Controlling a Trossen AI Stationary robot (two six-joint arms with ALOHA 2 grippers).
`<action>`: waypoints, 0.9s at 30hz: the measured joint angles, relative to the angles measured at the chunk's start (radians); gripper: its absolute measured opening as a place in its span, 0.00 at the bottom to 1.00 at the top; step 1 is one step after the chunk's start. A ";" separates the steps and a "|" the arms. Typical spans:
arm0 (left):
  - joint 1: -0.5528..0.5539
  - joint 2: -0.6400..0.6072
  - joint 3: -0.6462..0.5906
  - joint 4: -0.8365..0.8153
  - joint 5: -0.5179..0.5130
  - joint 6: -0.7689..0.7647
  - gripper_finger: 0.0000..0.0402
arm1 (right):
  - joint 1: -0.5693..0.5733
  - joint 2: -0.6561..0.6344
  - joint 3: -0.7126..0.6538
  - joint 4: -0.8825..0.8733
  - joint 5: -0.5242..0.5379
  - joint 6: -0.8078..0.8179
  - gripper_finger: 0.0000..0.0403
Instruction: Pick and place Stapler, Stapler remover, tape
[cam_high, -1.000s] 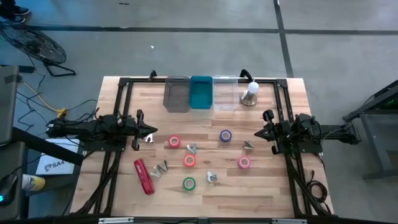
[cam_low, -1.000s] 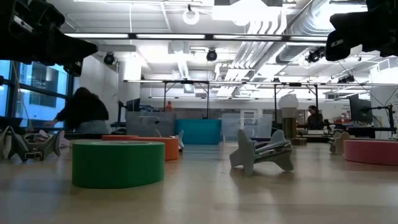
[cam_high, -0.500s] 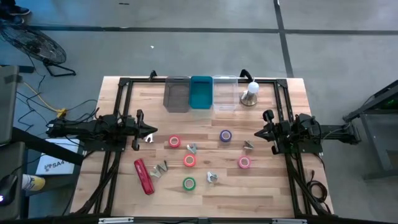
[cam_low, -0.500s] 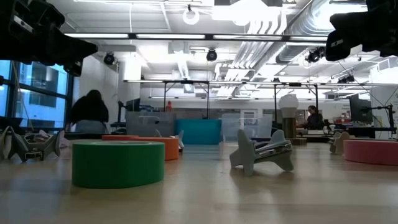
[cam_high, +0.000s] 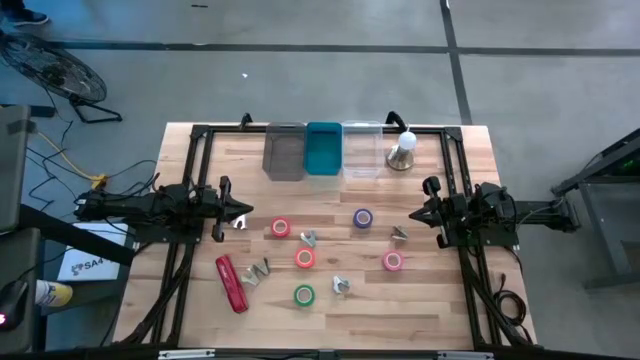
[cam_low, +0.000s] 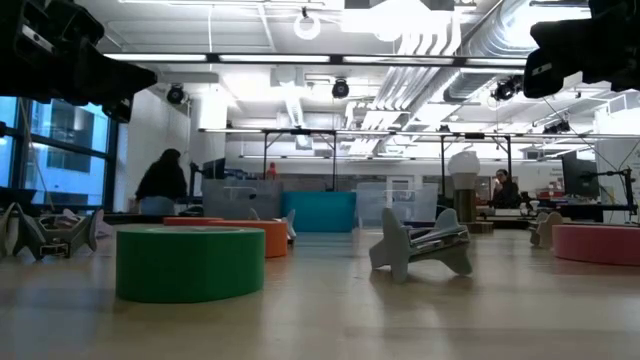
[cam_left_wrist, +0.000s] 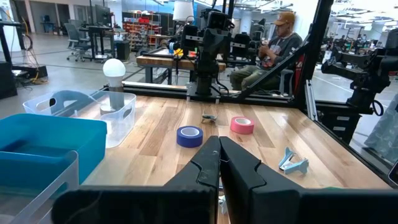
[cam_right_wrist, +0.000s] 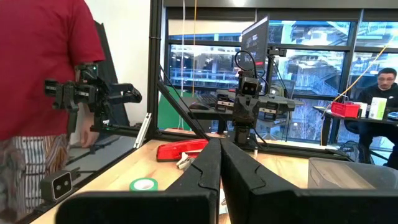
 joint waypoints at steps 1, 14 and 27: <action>0.000 0.000 0.000 0.000 0.000 0.000 0.01 | 0.000 0.000 0.000 0.000 0.000 0.000 0.00; 0.000 0.000 0.000 0.000 0.000 0.000 0.01 | 0.000 0.000 0.000 0.000 0.000 0.000 0.00; 0.000 0.000 0.000 0.000 0.000 0.000 0.01 | 0.000 0.000 0.000 0.000 0.014 -0.047 0.00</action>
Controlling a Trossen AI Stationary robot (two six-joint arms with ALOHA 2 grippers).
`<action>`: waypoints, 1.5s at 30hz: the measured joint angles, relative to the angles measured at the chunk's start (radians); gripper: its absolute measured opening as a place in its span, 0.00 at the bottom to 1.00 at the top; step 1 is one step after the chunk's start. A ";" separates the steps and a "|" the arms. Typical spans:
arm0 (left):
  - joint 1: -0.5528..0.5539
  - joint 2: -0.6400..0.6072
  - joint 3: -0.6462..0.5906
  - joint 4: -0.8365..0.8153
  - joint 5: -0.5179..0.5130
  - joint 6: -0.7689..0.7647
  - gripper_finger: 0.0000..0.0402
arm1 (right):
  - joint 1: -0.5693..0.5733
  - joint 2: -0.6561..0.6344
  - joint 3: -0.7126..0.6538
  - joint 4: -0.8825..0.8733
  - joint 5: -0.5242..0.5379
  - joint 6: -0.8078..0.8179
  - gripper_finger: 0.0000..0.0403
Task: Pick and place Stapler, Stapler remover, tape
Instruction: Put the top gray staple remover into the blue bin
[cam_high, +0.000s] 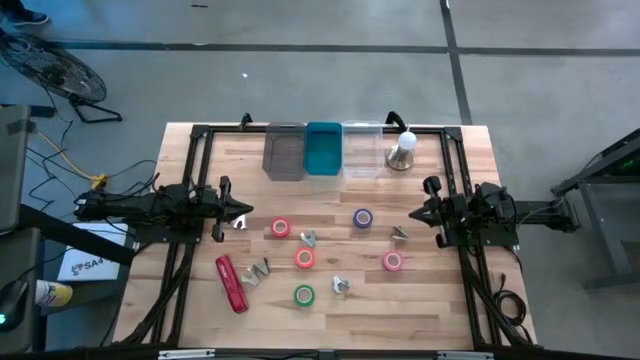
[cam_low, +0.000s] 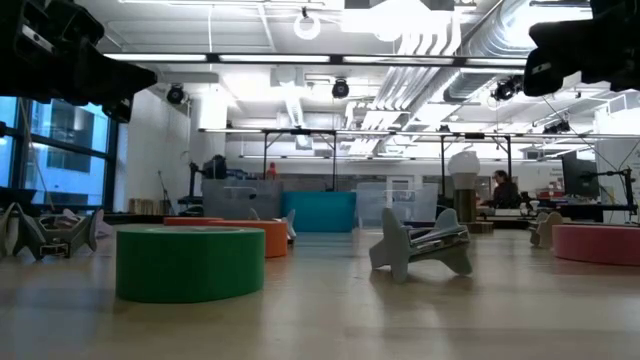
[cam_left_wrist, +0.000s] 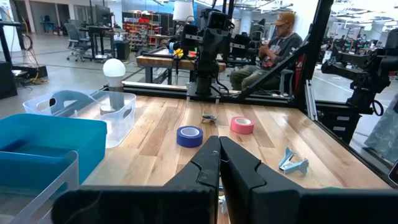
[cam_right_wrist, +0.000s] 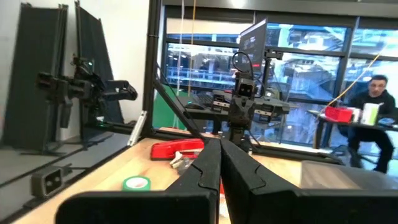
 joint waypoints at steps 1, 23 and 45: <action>0.000 0.000 0.000 0.000 0.000 0.000 0.01 | 0.000 0.000 0.000 0.000 0.007 -0.003 0.00; 0.000 0.000 0.000 0.000 0.000 0.000 0.01 | 0.000 0.000 0.000 -0.017 0.517 0.300 0.00; 0.000 0.000 0.000 0.000 0.000 0.000 0.01 | 0.000 0.399 0.519 -0.848 0.420 0.715 0.00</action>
